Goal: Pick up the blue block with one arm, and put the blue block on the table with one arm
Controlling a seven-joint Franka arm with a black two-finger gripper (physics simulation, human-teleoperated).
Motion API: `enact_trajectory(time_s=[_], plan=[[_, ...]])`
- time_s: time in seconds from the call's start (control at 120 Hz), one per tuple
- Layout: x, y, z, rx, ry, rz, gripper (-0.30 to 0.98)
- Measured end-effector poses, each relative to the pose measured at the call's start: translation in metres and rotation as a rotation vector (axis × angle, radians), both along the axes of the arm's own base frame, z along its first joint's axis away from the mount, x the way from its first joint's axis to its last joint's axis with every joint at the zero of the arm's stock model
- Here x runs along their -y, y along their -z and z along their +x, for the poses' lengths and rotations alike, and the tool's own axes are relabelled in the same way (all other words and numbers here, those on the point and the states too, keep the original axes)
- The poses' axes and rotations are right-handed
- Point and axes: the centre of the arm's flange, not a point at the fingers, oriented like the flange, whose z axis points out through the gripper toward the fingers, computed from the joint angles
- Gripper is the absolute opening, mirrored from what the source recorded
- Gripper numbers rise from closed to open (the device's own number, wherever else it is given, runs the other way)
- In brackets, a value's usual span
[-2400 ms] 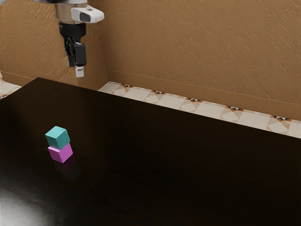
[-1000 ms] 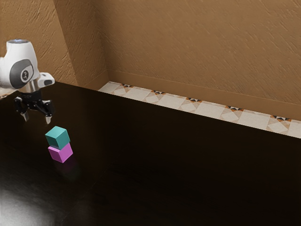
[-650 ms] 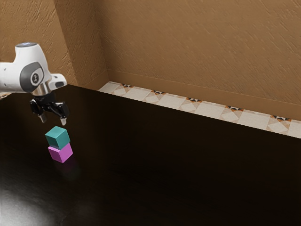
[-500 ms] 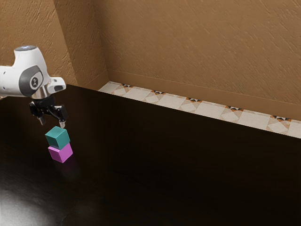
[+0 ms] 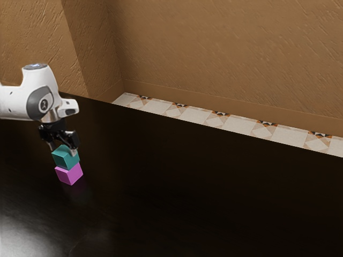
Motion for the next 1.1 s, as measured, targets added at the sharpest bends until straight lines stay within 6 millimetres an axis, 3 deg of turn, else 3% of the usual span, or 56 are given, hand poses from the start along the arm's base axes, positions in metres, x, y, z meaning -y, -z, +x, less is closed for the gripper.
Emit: enact_trajectory(time_s=[0.292,0.508,0.608,0.725,0.875,0.933,0.992,1.05,1.1], plan=[[-0.003,0.024,0.000,-0.012,0.012,-0.017,0.67],[-0.004,0.030,0.001,-0.010,0.020,-0.020,0.48],[-0.004,0.030,0.002,-0.006,0.024,-0.017,0.46],[-0.001,0.018,0.003,0.013,0.033,-0.006,0.41],[0.003,-0.025,0.004,0.066,0.042,0.028,0.39],[-0.015,-0.037,0.003,0.085,0.011,0.038,0.39],[-0.062,-0.040,-0.005,0.095,-0.067,0.042,0.39],[-0.115,-0.024,-0.023,0.078,-0.159,0.030,0.40],[-0.145,-0.002,-0.034,0.054,-0.211,0.010,0.40]])
